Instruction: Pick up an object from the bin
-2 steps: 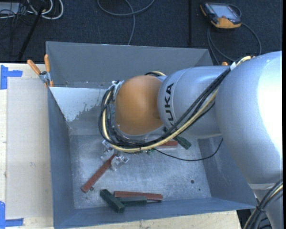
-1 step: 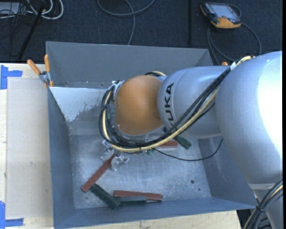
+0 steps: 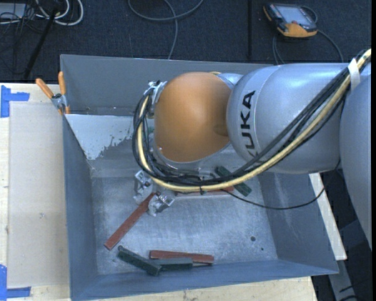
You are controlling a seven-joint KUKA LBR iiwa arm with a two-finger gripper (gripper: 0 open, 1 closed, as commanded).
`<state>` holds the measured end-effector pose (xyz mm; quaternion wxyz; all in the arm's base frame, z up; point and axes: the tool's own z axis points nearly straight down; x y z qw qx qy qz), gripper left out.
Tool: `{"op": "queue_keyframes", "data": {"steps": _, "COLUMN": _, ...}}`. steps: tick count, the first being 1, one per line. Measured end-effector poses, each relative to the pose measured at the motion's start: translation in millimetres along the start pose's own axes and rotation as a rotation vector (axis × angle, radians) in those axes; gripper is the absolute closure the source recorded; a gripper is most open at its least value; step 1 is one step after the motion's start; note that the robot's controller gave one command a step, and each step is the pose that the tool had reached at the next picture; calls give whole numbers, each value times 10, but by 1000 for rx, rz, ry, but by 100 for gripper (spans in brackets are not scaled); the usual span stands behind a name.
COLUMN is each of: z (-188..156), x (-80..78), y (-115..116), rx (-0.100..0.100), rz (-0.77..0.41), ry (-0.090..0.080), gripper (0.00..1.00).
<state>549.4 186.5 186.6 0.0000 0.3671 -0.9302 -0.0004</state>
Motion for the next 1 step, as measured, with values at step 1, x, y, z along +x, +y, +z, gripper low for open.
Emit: {"op": "queue_keyframes", "data": {"steps": 1, "z": 0, "x": 1, "y": -1, "rx": 0, "rz": 0, "ry": 0, "gripper": 100}}
